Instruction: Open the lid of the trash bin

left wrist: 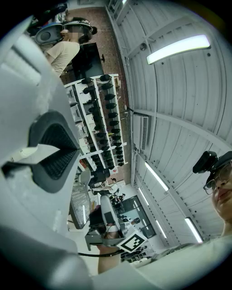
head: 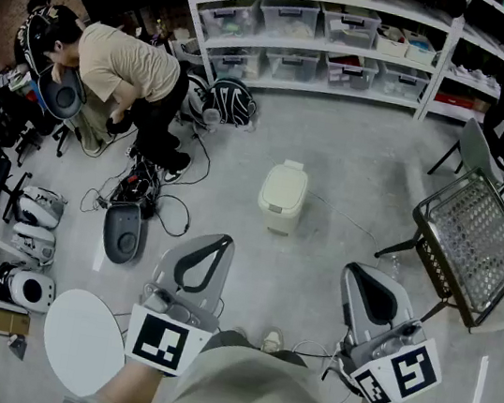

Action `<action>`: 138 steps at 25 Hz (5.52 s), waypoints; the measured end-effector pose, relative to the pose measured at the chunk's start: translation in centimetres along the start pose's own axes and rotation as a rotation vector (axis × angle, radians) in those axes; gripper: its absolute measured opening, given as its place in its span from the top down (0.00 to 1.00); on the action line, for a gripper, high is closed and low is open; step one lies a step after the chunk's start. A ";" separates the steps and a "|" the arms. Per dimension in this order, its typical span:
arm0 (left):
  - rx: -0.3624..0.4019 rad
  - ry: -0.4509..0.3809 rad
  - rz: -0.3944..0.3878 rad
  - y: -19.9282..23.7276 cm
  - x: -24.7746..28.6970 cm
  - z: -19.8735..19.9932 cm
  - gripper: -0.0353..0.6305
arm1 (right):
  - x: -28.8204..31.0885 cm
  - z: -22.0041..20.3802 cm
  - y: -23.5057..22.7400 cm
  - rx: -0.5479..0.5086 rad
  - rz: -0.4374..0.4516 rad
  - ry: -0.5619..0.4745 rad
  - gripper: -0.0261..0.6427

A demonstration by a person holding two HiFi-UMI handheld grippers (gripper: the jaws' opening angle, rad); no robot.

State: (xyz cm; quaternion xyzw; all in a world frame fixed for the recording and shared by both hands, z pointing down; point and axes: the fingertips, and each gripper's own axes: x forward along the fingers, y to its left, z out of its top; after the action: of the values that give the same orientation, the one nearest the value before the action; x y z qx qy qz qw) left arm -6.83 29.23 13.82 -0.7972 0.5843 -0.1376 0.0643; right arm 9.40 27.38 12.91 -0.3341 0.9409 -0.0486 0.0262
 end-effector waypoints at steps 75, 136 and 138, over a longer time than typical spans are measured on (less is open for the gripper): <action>-0.017 0.158 -0.572 16.3 44.3 -10.6 0.94 | 28.0 -11.5 -28.7 0.269 -0.639 0.227 0.96; -0.356 1.028 -0.551 0.7 47.5 -73.9 0.94 | 23.4 -64.7 -32.2 0.721 -0.765 0.553 0.96; -0.341 1.014 -0.552 1.3 48.1 -72.6 0.94 | 23.5 -63.1 -32.4 0.707 -0.763 0.548 0.96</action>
State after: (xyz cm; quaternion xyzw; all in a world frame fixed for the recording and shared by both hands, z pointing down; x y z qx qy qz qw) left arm -15.93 -12.60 89.65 -0.7536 0.3273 -0.4164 -0.3893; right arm 6.28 -7.77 78.75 -0.5951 0.6533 -0.4503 -0.1275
